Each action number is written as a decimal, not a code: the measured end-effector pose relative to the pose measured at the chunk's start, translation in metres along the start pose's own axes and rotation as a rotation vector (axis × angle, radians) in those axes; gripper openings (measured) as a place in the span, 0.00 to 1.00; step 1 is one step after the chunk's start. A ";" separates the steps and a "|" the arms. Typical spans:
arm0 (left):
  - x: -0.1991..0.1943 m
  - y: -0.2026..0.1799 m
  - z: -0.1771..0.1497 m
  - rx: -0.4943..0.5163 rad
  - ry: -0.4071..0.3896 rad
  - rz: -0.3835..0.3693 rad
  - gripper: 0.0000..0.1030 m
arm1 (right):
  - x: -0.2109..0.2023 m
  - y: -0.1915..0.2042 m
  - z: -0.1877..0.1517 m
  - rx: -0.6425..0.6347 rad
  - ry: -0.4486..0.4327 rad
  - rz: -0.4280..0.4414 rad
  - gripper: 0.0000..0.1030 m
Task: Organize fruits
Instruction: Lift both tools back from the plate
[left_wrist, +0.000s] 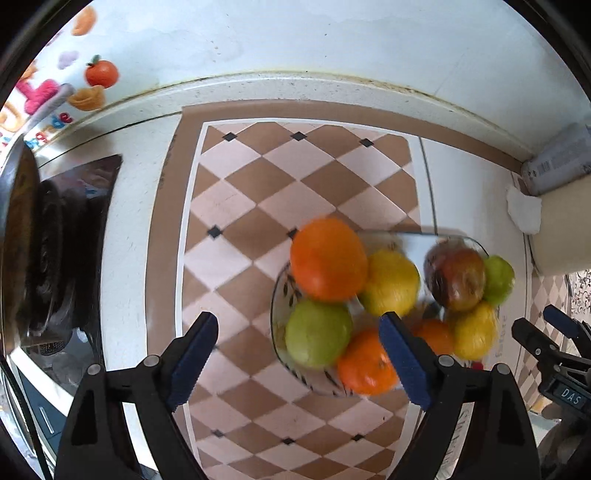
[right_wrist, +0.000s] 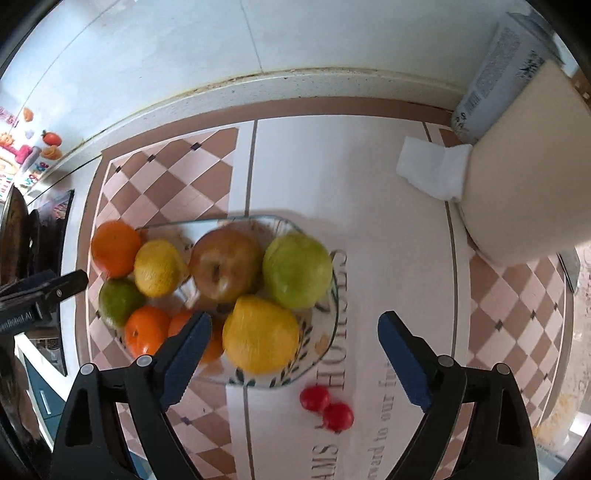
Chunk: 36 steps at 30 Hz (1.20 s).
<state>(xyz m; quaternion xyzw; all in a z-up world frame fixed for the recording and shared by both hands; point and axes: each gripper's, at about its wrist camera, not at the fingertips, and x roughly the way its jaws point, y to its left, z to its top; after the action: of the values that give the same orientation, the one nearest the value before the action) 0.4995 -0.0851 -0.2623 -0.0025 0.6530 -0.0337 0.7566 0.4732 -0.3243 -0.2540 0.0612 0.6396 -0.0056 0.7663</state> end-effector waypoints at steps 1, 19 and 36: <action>-0.005 -0.003 -0.010 -0.001 -0.012 0.001 0.86 | -0.003 0.002 -0.006 -0.002 -0.007 -0.002 0.91; -0.093 -0.023 -0.112 0.038 -0.226 0.018 0.86 | -0.101 0.021 -0.109 -0.023 -0.175 0.002 0.91; -0.190 -0.026 -0.191 0.051 -0.409 -0.010 0.86 | -0.222 0.027 -0.192 -0.016 -0.374 0.051 0.91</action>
<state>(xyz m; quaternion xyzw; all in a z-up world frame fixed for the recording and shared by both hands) 0.2822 -0.0927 -0.1010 0.0065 0.4847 -0.0526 0.8731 0.2474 -0.2939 -0.0676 0.0691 0.4842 0.0078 0.8722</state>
